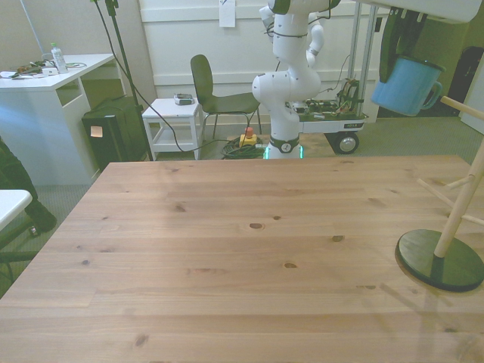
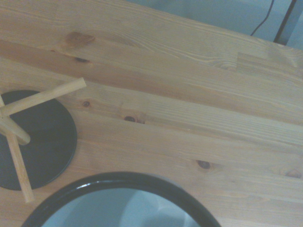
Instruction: Hang the mug
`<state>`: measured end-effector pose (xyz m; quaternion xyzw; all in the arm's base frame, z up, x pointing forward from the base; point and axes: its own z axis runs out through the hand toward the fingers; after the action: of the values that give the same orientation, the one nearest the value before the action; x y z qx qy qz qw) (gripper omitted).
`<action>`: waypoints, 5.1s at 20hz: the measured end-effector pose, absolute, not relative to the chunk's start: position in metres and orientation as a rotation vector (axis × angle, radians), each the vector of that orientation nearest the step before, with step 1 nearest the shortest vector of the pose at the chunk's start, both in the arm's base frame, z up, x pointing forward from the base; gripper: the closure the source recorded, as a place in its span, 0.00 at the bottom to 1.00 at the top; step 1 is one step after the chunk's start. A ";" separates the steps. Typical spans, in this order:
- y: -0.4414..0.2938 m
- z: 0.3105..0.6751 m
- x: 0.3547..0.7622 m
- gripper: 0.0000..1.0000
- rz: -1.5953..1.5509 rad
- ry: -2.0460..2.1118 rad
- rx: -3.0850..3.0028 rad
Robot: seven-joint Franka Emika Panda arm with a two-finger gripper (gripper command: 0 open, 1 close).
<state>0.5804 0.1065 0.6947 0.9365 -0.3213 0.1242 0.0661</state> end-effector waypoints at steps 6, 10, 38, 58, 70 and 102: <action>0.106 0.695 0.582 1.00 0.371 -0.971 2.823; 0.106 0.696 0.581 1.00 0.374 -0.973 2.823; 0.129 0.694 0.583 1.00 0.334 -0.968 2.825; 0.162 0.692 0.620 1.00 0.320 -0.970 2.802; 0.165 0.687 0.623 0.00 0.295 -0.969 2.794; 0.127 0.703 0.622 0.00 0.294 -1.005 2.778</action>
<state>0.6215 0.1266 0.7026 0.9322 -0.3373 0.0987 0.0863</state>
